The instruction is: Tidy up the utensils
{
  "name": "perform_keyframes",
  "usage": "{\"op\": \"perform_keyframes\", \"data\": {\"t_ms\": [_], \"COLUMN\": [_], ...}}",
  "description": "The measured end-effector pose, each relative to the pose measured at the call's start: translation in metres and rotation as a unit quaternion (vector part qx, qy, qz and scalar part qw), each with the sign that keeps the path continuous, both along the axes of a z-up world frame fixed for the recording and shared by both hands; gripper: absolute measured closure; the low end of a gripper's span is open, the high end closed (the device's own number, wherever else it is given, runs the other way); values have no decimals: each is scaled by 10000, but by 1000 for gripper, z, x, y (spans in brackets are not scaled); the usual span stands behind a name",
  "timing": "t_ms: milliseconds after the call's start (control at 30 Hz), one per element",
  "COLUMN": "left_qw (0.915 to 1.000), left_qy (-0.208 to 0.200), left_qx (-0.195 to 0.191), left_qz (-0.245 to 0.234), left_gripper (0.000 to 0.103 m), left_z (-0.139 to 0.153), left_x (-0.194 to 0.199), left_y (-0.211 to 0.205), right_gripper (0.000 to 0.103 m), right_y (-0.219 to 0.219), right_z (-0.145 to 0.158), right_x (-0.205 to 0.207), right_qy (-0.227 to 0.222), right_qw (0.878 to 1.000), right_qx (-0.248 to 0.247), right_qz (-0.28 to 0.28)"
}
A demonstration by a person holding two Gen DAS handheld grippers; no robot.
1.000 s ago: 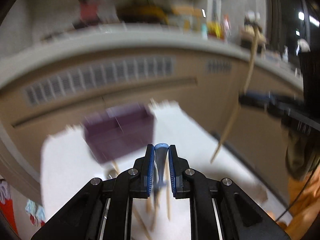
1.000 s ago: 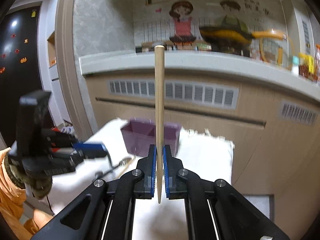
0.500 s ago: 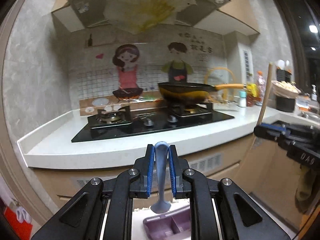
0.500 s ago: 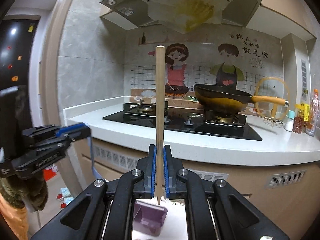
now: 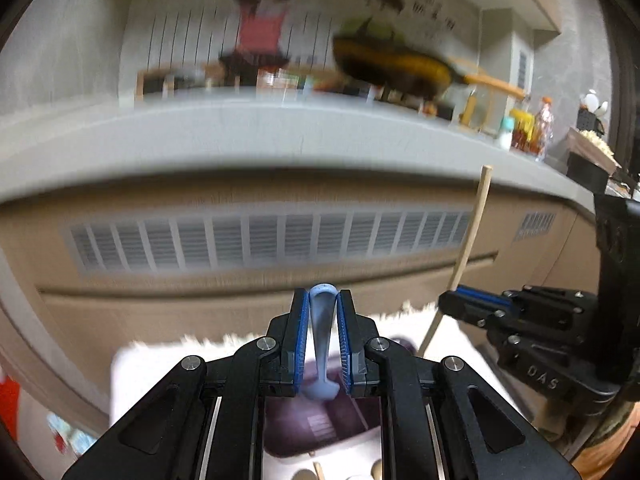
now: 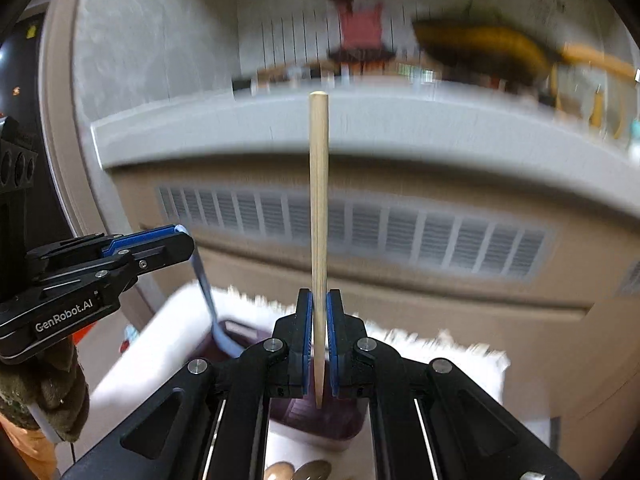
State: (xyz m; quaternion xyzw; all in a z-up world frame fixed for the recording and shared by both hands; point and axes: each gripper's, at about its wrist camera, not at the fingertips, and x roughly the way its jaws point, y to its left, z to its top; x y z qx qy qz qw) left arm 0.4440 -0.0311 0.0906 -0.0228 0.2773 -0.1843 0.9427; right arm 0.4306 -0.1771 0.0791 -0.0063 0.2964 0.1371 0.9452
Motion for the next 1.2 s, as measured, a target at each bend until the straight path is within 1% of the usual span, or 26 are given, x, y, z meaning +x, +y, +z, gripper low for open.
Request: {"op": "perform_keyframes", "data": {"t_ms": [100,133,200,233,267,300,333,367,433,467,533,600,667,733,833,867,900,967,1033,1067,1100,1133,1167,1200], "left_qw": [9987,9981,9966,9963,9962,9963,9966,9971,9980,9984,9989,9991,9993,9990,9971,9963,9954,9935,9912,9901,9895,9887,9880,9876], "left_qy": [476,574,775,808,807,781,719,618,426,334,174,119,146,289,533,586,637,737,797,803,810,825,856,893], "left_qx": [-154,-190,-257,-273,-306,-349,-406,-449,-460,-429,-282,-142,28,210,498,564,613,639,637,638,638,636,616,573], "left_qz": [-41,-66,-123,-111,-95,-76,-47,4,102,163,317,379,353,286,238,285,359,586,848,954,1011,1075,1128,1158], "left_gripper": [88,88,85,81,77,69,61,57,46,43,32,26,24,22,21,21,21,20,17,17,16,16,16,16], "left_z": [-37,-45,-60,-65,-68,-70,-70,-69,-66,-64,-64,-68,-79,-94,-115,-120,-125,-134,-141,-143,-144,-145,-146,-147], "left_x": [12,14,17,17,14,11,6,-1,-16,-24,-43,-56,-75,-93,-116,-122,-128,-141,-153,-158,-160,-163,-165,-167], "left_y": [2,2,2,3,4,6,8,11,18,20,25,29,30,30,28,29,30,37,47,51,54,58,62,66], "right_gripper": [96,96,96,94,85,73,69,64,60,58,50,38,36,35,29,26,25,25,25,32,47,55,65,66], "right_y": [-1,-2,-4,-5,-6,-8,-10,-11,-15,-17,-23,-25,-25,-22,-15,-11,-7,3,17,24,30,38,45,50], "right_z": [-36,-47,-64,-71,-77,-79,-82,-82,-81,-80,-77,-78,-85,-95,-112,-119,-125,-135,-145,-148,-151,-154,-157,-161], "right_x": [13,16,20,20,20,18,15,10,-1,-5,-19,-34,-50,-63,-79,-83,-87,-94,-98,-98,-98,-95,-93,-90], "right_qy": [442,564,766,846,897,905,855,762,593,532,384,283,272,360,599,699,779,921,1044,1104,1163,1271,1389,1471], "right_qw": [9989,9983,9968,9961,9957,9956,9962,9970,9982,9985,9989,9988,9983,9972,9954,9947,9941,9932,9921,9914,9907,9891,9872,9860], "right_qx": [130,154,190,214,207,193,167,124,44,20,-78,-218,-354,-551,-711,-735,-737,-715,-688,-695,-691,-698,-707,-712], "right_qz": [34,48,97,114,127,117,64,-4,-107,-144,-257,-346,-376,-349,-236,-191,-136,-10,68,86,151,262,327,322]}}
